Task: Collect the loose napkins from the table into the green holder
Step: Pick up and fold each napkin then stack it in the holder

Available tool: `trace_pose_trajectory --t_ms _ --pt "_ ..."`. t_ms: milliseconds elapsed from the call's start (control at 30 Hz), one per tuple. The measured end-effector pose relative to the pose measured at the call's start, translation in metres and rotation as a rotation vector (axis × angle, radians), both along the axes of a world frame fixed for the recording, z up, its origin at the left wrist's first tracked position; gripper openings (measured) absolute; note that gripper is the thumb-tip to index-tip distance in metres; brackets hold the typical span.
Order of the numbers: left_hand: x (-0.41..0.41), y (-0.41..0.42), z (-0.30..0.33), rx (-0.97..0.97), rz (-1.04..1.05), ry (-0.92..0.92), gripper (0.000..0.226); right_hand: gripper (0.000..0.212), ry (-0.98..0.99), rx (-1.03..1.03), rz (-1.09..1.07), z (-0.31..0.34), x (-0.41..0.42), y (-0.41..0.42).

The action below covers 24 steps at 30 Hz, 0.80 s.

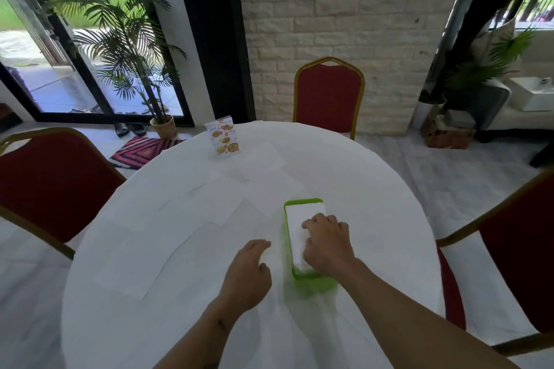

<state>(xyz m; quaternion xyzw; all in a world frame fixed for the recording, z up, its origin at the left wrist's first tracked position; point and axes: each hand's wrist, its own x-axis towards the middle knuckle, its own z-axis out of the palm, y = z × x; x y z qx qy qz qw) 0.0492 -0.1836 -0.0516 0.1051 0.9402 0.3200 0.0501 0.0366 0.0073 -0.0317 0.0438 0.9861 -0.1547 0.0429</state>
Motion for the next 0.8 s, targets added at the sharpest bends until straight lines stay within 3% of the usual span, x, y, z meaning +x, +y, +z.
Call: trace_pose_trajectory --t_ms 167,400,600,800 --pt "-0.011 -0.064 0.002 0.175 0.212 -0.067 0.045 0.051 0.001 -0.083 -0.002 0.013 -0.009 -0.055" --pt "-0.015 -0.181 -0.012 0.233 0.414 -0.145 0.045 0.052 -0.107 -0.167 0.088 -0.002 -0.009 -0.16" --pt "-0.017 -0.248 -0.037 0.11 0.46 -0.159 0.044 0.047 -0.185 -0.209 0.096 -0.02 -0.005 -0.226" --pt "-0.025 -0.285 -0.06 -0.161 0.23 -0.287 0.063 0.045 -0.232 -0.229 0.063 -0.034 -0.003 -0.256"
